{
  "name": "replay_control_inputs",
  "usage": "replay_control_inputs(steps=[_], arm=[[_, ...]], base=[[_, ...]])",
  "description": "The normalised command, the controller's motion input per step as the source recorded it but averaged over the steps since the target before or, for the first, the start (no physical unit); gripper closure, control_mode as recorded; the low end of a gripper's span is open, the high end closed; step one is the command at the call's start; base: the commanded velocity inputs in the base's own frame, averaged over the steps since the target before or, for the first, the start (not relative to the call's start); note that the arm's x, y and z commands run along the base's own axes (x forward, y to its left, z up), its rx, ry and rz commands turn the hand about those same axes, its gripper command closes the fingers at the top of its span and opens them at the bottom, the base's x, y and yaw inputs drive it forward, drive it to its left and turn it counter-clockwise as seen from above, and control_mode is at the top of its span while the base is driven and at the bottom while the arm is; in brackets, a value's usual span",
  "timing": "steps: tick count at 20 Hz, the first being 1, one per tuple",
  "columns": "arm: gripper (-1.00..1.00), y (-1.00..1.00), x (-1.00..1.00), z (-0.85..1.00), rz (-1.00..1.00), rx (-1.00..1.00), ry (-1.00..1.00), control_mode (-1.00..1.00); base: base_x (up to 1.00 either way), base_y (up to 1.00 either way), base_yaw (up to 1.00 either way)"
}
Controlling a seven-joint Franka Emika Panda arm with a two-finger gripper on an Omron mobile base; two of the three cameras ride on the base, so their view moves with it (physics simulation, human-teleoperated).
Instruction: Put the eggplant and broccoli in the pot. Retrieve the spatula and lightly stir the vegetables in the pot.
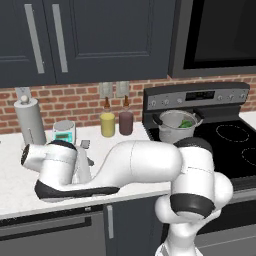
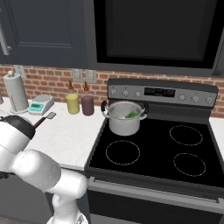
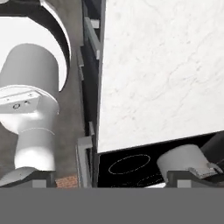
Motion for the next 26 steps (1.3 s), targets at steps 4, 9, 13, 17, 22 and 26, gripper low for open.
replay_control_inputs(steps=[4,9,13,17,22,26], arm=[[-1.00,-0.19,0.31,-0.44,0.76,0.15,0.05,-1.00],[-1.00,-0.16,0.67,-0.09,0.67,0.24,0.16,-1.00],[-1.00,-0.09,0.90,0.00,0.50,0.25,0.31,-1.00],[-1.00,-0.01,0.64,-0.11,0.26,0.07,0.44,-1.00],[-1.00,0.01,0.42,-0.41,0.12,0.00,0.33,-1.00],[-1.00,0.04,0.25,-0.19,0.09,-0.01,0.15,-1.00]], base=[[0.00,0.00,0.00],[0.00,0.00,0.00],[0.00,0.00,0.00],[0.00,0.00,0.00],[0.00,0.00,0.00],[0.00,0.00,0.00]])
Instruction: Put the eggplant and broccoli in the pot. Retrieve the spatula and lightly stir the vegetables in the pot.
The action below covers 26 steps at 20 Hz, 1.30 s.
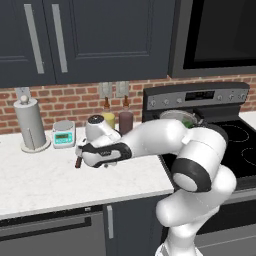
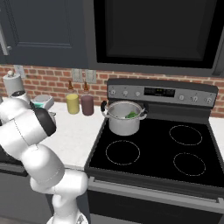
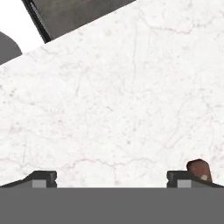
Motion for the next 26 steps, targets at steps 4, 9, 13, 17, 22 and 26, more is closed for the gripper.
replay_control_inputs(steps=[4,9,13,17,22,26], arm=[[-1.00,0.13,0.09,0.00,0.07,-0.02,0.06,-1.00],[-1.00,0.20,0.00,-0.07,0.05,-0.02,0.00,-1.00],[-1.00,0.20,0.00,-0.14,0.01,-0.01,-0.02,-1.00],[-1.00,0.11,0.00,-0.20,0.00,-0.01,-0.02,-1.00],[-1.00,0.18,0.09,-0.13,0.00,0.00,-0.03,-1.00],[-1.00,0.25,0.12,-0.06,0.00,0.00,-0.03,-1.00]], base=[[0.00,0.00,0.00],[0.00,0.00,0.00],[0.00,0.00,0.00],[0.00,0.00,0.00],[0.00,0.00,0.00],[0.00,0.00,0.00]])
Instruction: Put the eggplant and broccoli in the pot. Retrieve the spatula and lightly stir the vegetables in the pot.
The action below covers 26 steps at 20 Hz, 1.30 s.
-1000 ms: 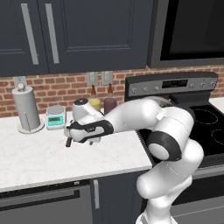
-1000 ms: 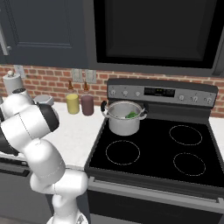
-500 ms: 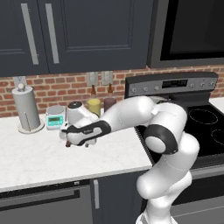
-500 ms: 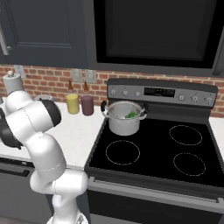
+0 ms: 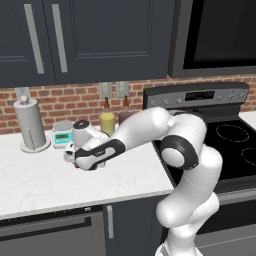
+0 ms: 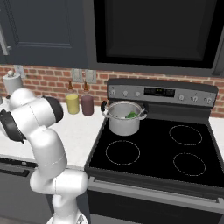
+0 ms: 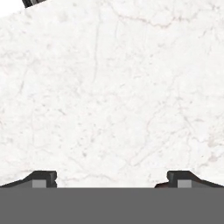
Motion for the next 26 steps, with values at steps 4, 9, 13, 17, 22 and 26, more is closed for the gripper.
replay_control_inputs(steps=[4,9,13,17,22,26], arm=[[-1.00,0.24,0.12,-0.01,0.00,0.00,-0.04,-1.00],[-1.00,0.09,0.16,-0.04,0.00,-0.04,-0.05,-1.00],[-1.00,0.00,0.10,-0.18,0.00,-0.14,-0.12,-1.00],[-1.00,0.00,0.03,-0.23,0.00,-0.18,-0.19,-1.00],[-1.00,0.13,0.02,-0.09,0.00,-0.10,-0.15,-1.00],[-1.00,0.19,0.19,0.00,0.00,0.00,-0.06,-1.00]], base=[[0.00,0.00,0.00],[0.00,0.00,0.00],[0.00,0.00,0.00],[0.00,0.00,0.00],[0.00,0.00,0.00],[0.00,0.00,0.00]])
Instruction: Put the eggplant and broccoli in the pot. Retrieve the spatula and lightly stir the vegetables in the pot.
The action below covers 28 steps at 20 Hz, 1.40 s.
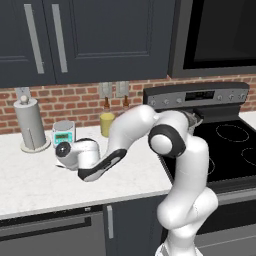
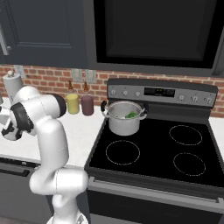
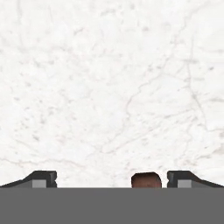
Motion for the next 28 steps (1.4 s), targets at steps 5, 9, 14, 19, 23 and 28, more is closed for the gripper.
replay_control_inputs(steps=[5,9,14,19,23,28], arm=[[-1.00,0.07,0.25,0.00,0.00,0.00,-0.03,-1.00],[-1.00,0.00,0.21,-0.02,0.00,0.00,-0.01,-1.00],[-1.00,0.00,0.20,-0.14,0.00,0.00,0.00,-1.00],[-1.00,0.00,0.08,-0.30,0.00,0.00,0.00,-1.00],[-1.00,0.00,0.08,-0.37,0.00,-0.02,0.00,-1.00],[1.00,0.00,0.28,-0.31,0.00,-0.01,0.00,-1.00]], base=[[0.00,0.00,0.00],[0.00,0.00,0.00],[0.00,0.00,0.00],[0.00,0.00,0.00],[0.00,0.00,0.00],[0.00,0.00,0.00]])
